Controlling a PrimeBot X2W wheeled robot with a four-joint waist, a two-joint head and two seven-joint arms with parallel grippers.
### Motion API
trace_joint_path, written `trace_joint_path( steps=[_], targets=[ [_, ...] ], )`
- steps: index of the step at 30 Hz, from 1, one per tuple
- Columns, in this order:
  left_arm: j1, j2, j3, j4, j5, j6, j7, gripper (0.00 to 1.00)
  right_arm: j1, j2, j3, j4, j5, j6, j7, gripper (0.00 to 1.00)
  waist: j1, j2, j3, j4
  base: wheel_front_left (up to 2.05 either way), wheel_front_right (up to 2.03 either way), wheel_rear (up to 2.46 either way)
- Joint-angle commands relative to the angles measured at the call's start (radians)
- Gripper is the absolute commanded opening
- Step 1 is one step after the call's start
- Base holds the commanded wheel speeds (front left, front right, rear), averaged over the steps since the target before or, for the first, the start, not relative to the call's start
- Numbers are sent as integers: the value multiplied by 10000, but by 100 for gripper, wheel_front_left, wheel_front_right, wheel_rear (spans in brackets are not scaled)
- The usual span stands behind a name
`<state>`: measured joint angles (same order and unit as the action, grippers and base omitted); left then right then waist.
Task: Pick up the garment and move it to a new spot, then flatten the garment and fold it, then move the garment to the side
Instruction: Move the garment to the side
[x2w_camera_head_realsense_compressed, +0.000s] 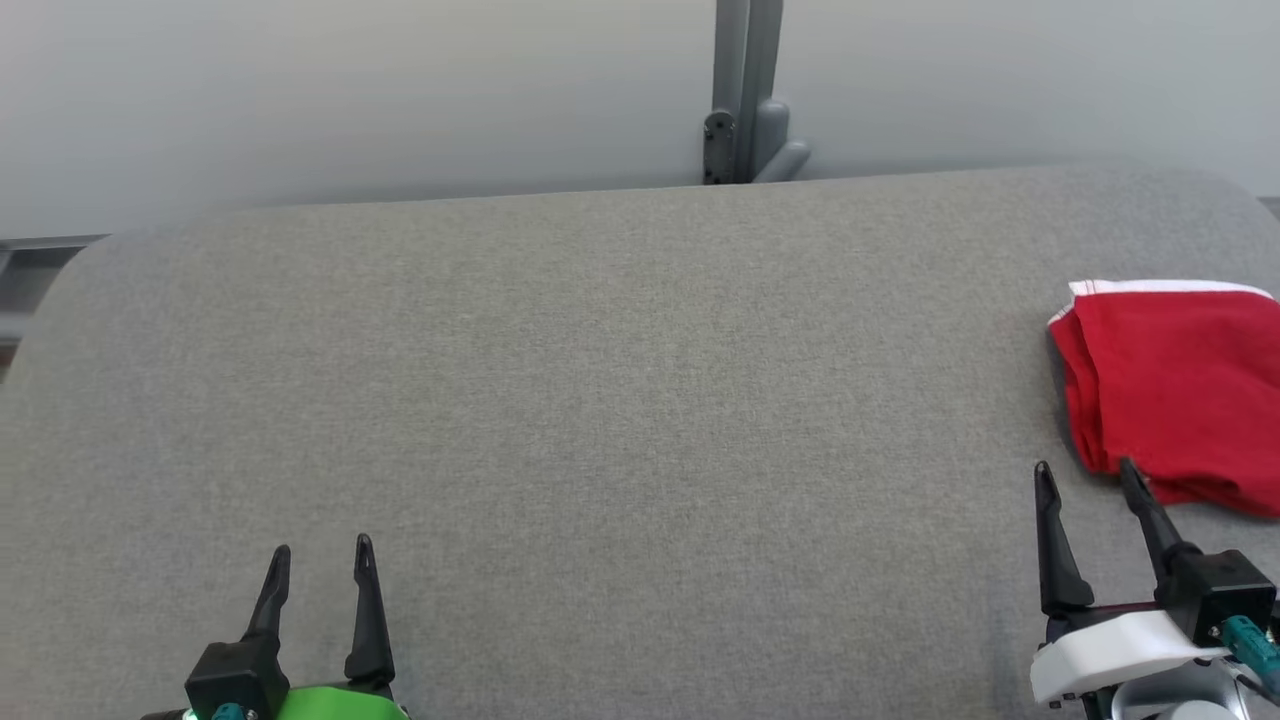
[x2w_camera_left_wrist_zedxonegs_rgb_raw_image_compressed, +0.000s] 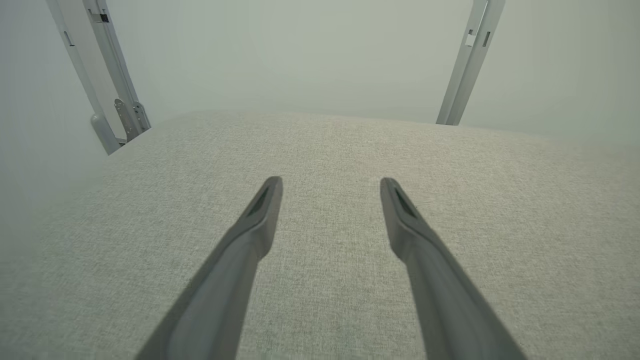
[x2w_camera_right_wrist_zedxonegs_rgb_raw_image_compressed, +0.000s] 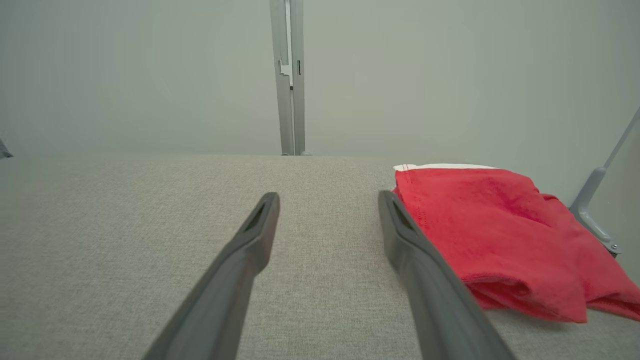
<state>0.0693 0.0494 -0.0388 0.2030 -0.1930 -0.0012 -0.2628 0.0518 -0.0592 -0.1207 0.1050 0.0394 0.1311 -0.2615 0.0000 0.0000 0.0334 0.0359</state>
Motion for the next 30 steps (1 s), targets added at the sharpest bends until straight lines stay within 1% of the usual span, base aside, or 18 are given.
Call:
trace_joint_path(
  steps=[1, 6, 10, 13, 23, 30],
  targets=[
    [154, 27, 19, 35, -62, -71, -22, 100, 249, 47, -33, -12, -211, -6, -36, 100, 0, 0, -493, 489, 0, 0, 0],
    [221, 27, 97, 147, -72, -209, -23, 100, 476, 74, -57, 13, -137, -6, -41, 100, 0, 0, -625, 542, 0, 0, 0],
    [70, 27, 172, 215, -36, -422, -22, 100, 489, 72, -99, -71, -138, -6, -43, 100, 0, 0, -647, 476, 0, 0, 0],
    [-31, 26, 239, 214, -33, -454, -22, 100, 514, 72, -213, -140, -488, -6, -42, 100, 0, 0, -664, 387, 0, 0, 0],
    [51, 27, 195, 123, -212, -344, -22, 100, 479, 74, -343, -21, -1025, -6, -43, 100, 0, 0, -678, 205, 0, 0, 0],
    [2, 27, 123, 42, -228, -337, -22, 100, 366, 75, -370, -32, -1000, -6, -44, 100, 0, 0, -655, 222, 0, 0, 0]
  ],
)
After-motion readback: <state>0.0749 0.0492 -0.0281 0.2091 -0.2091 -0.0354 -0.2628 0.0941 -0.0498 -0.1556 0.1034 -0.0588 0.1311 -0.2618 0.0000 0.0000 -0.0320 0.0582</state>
